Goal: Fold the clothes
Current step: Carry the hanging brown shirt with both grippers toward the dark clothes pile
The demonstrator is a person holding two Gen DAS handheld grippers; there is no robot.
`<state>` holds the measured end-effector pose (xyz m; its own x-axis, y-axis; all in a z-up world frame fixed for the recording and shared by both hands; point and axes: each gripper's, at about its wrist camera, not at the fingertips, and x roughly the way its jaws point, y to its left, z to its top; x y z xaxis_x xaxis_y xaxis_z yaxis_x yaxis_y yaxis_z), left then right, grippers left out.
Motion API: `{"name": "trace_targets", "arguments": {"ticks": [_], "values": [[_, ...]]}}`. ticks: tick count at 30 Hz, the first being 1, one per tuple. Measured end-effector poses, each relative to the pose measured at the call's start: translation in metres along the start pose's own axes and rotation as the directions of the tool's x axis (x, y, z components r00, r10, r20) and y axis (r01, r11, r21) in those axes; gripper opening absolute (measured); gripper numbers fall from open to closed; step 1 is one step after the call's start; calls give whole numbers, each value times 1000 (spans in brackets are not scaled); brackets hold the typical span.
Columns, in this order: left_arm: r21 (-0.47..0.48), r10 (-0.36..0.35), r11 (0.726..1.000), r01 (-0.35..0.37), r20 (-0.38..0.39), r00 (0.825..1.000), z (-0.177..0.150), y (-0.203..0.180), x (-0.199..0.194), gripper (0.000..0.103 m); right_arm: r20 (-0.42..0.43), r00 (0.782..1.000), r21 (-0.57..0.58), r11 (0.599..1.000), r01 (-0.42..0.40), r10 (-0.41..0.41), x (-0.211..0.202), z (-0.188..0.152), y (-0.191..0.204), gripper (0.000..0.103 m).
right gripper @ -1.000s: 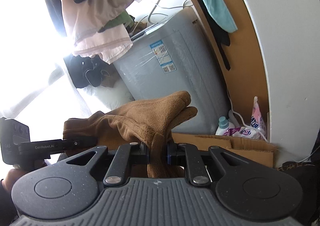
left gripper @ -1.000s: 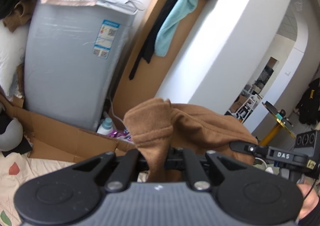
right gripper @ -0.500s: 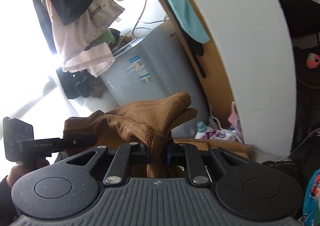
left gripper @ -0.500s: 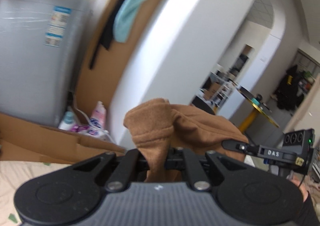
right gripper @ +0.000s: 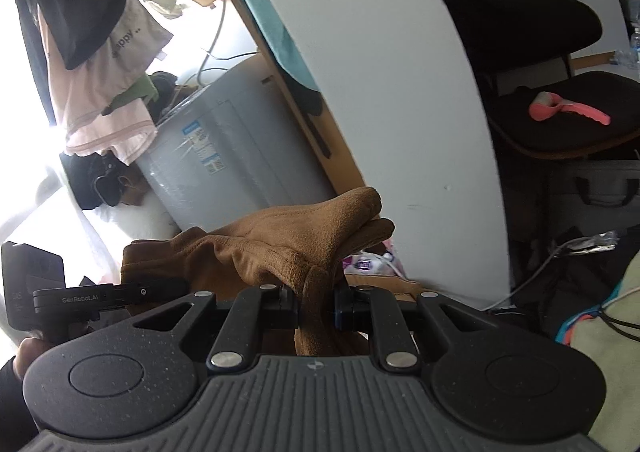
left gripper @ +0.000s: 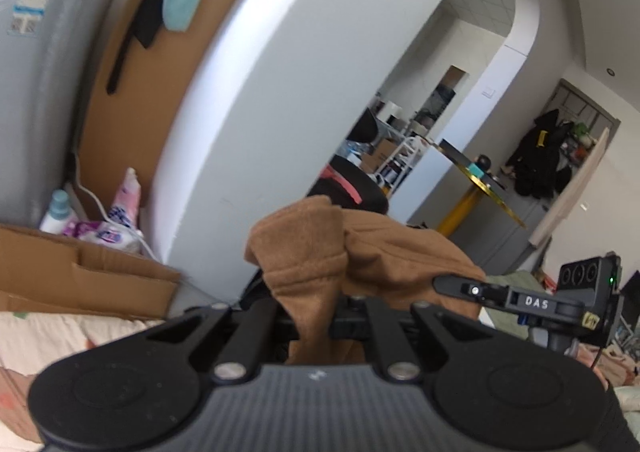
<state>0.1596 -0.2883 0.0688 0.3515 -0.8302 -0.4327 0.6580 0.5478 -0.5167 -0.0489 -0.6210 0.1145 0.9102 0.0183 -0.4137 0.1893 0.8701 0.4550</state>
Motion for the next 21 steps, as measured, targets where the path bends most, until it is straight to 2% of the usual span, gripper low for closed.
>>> {"name": "trace_targets", "arguments": {"ticks": [9,12,17,21], "values": [[2,-71,997,71,-36,997,-22,8,39,5,35,996,11,997,83,-83,-11,-23,-33,15],[13,-96,995,97,-50,994,-32,10,53,5,24,993,4,993,115,-115,-8,-31,-44,15],[-30,-143,990,141,-84,986,-51,24,79,5,9,989,-22,989,145,-145,-1,-50,-65,15],[-51,-170,985,165,-122,978,-70,37,105,5,-15,983,3,983,186,-186,10,-67,-90,15]]}}
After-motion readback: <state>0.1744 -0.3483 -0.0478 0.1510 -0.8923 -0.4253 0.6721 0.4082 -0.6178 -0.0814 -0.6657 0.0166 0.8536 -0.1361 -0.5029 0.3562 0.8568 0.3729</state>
